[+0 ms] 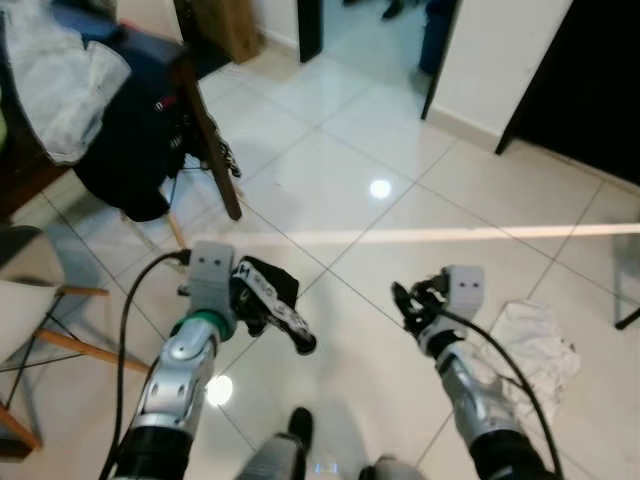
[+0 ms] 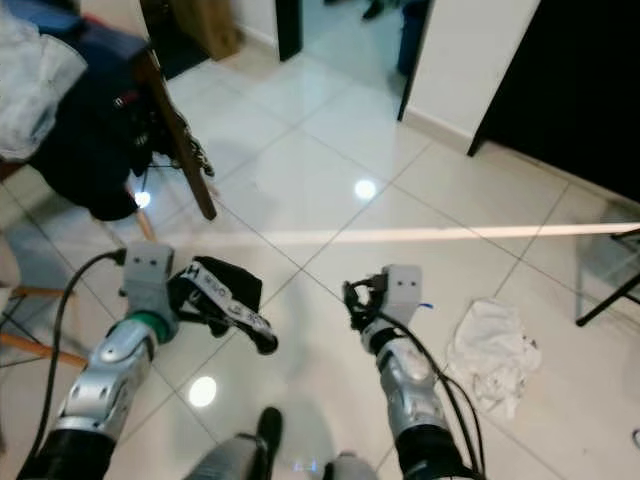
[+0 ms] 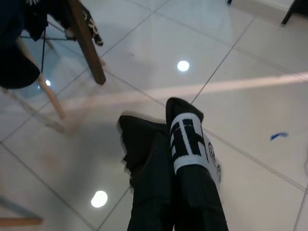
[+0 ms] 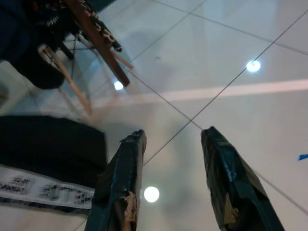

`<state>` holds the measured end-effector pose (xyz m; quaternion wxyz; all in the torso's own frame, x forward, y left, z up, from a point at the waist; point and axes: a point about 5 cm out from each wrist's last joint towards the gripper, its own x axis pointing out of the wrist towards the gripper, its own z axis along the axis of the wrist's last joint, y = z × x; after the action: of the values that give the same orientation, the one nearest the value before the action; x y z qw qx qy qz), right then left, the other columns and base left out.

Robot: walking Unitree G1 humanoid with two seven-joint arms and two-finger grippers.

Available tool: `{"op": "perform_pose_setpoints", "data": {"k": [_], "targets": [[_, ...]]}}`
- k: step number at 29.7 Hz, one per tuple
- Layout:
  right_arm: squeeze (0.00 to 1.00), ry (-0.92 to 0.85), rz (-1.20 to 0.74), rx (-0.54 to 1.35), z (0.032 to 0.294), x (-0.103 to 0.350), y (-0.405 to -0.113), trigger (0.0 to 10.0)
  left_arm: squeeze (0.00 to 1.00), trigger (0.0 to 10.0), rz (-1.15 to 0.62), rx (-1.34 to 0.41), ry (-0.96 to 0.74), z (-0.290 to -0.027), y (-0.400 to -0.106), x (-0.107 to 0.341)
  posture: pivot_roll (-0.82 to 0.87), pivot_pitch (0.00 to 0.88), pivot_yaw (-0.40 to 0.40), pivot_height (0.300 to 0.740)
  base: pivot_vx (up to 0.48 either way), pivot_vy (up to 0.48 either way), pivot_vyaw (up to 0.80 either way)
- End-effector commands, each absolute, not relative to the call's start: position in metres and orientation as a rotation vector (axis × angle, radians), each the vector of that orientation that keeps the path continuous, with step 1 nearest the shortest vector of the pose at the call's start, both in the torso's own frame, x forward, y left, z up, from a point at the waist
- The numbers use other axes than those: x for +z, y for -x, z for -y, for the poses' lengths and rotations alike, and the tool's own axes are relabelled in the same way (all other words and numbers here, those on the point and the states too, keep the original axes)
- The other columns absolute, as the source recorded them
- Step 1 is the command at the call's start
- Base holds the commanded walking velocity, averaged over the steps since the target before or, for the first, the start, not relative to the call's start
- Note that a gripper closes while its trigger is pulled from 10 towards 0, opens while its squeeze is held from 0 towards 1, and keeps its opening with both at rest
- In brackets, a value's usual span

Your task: Hang hanger

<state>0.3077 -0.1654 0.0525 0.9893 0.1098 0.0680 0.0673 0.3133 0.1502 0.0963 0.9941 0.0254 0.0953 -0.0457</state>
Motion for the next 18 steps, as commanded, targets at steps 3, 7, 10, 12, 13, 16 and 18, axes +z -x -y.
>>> {"op": "perform_pose_setpoints", "data": {"k": [3, 7, 10, 12, 13, 16, 18], "targets": [[0.0, -0.272, -0.118, 0.092, 0.163, 0.0547, -0.3093, 10.0, 0.0, 10.0, -0.185, -0.06, -0.046, -0.1612, -0.3115, 0.0959, 0.08, 0.11, 0.065, 0.74, 0.0, 0.0, 0.0], [0.0, -0.27, -0.104, 0.088, 0.163, 0.0589, -0.3121, 10.0, 0.0, 10.0, -0.181, -0.062, -0.036, -0.1617, -0.3123, 0.0973, 0.08, 0.106, 0.067, 0.74, 0.0, 0.0, 0.0], [0.0, -0.26, -0.099, 0.09, 0.1629, 0.0604, -0.3129, 10.0, 0.0, 10.0, -0.188, -0.07, -0.029, -0.161, -0.3124, 0.0971, 0.09, 0.1, 0.065, 0.74, 0.0, 0.0, 0.0], [0.0, -0.259, -0.098, 0.091, 0.163, 0.0603, -0.3128, 10.0, 0.0, 10.0, -0.19, -0.073, -0.027, -0.1607, -0.3123, 0.097, 0.09, 0.099, 0.065, 0.74, 0.0, 0.0, 0.0], [0.0, -0.257, -0.099, 0.093, 0.1629, 0.0598, -0.3122, 10.0, 0.0, 10.0, -0.187, -0.077, -0.025, -0.1601, -0.3122, 0.0978, 0.09, 0.096, 0.064, 0.74, 0.0, 0.0, 0.0], [0.0, -0.255, -0.1, 0.096, 0.1627, 0.0591, -0.3117, 10.0, 0.0, 10.0, -0.183, -0.079, -0.024, -0.1599, -0.3121, 0.0988, 0.09, 0.095, 0.063, 0.74, 0.0, 0.0, 0.0], [0.0, -0.26, -0.097, 0.104, 0.1614, 0.0591, -0.3114, 10.0, 0.0, 10.0, -0.164, -0.077, -0.027, -0.1612, -0.3125, 0.1021, 0.09, 0.089, 0.065, 0.74, 0.0, 0.0, 0.0]]}}
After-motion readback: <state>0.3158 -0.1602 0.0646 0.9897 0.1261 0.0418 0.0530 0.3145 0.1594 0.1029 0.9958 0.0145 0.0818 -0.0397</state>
